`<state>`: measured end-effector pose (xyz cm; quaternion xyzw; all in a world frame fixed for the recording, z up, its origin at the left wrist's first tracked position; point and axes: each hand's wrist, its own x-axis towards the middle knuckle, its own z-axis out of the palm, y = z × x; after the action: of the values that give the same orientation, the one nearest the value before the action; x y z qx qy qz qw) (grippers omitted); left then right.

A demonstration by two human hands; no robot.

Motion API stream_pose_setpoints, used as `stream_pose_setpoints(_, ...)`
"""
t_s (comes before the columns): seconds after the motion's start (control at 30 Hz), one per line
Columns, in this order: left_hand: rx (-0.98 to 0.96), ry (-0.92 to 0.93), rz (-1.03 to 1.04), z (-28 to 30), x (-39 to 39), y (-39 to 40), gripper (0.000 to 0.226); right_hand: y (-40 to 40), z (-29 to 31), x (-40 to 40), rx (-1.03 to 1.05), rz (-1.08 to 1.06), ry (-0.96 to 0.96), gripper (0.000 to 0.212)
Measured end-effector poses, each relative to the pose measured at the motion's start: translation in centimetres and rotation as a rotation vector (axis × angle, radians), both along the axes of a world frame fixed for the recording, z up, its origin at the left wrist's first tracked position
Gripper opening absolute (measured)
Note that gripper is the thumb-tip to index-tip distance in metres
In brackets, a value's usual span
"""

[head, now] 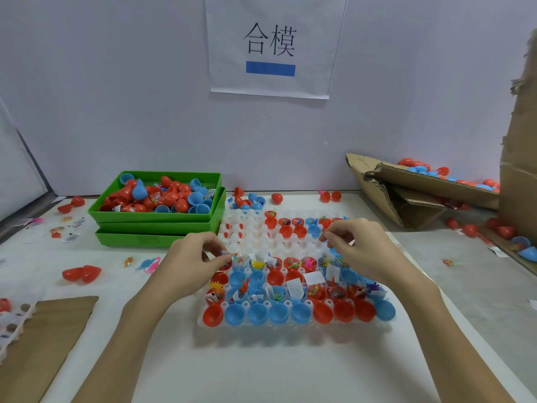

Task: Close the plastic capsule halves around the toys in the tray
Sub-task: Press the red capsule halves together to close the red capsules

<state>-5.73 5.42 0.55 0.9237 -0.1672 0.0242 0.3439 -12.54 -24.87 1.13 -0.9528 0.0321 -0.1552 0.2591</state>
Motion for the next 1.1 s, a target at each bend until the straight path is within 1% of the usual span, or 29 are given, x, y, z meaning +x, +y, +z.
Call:
stream_pose_setpoints(0.1, -0.034, -0.024, 0.014, 0.1, 0.0, 0.0, 0.011, 0.1, -0.1, 0.0, 0.004, 0.012, -0.014, 0.018)
stream_pose_setpoints(0.17, -0.091, -0.032, 0.039, 0.2, 0.1, 0.1, 0.009, 0.4, -0.2, 0.1, 0.021, 0.029, -0.032, 0.018)
stream_pose_setpoints(0.3, -0.328, -0.005, 0.096, 0.5, 0.2, 0.2, 0.005, 1.9, 0.4, -0.3, 0.134, 0.046, -0.156, 0.017)
stream_pose_setpoints(0.4, -0.522, 0.019, 0.069, 0.8, -0.2, -0.2, 0.003, 4.3, 0.9, -0.7, 0.296, 0.121, -0.263, 0.019)
stream_pose_setpoints(0.5, -0.665, 0.063, 0.005, 1.0, -0.8, -1.0, 0.005, 6.7, 0.9, -1.0, 0.444, 0.213, -0.236, 0.029)
stream_pose_setpoints(0.6, -0.699, 0.108, -0.057, 0.8, -1.6, -2.3, 0.010, 8.3, 0.4, -1.1, 0.538, 0.268, -0.158, 0.033)
stream_pose_setpoints(0.7, -0.691, 0.122, -0.114, 0.2, -2.3, -3.4, 0.009, 8.9, 0.0, -1.1, 0.595, 0.220, -0.181, 0.027)
stream_pose_setpoints(0.83, -0.677, 0.132, -0.139, -0.3, -2.7, -4.1, 0.007, 8.8, -0.2, -1.1, 0.565, 0.142, -0.246, 0.018)
stream_pose_setpoints(1.0, -0.645, 0.153, -0.208, -0.4, -2.9, -4.3, 0.012, 8.9, -0.1, -1.3, 0.381, 0.130, -0.305, 0.012)
stream_pose_setpoints(1.1, -0.640, 0.152, -0.220, -0.4, -2.8, -4.3, 0.016, 8.9, -0.2, -1.4, 0.272, 0.160, -0.325, 0.013)
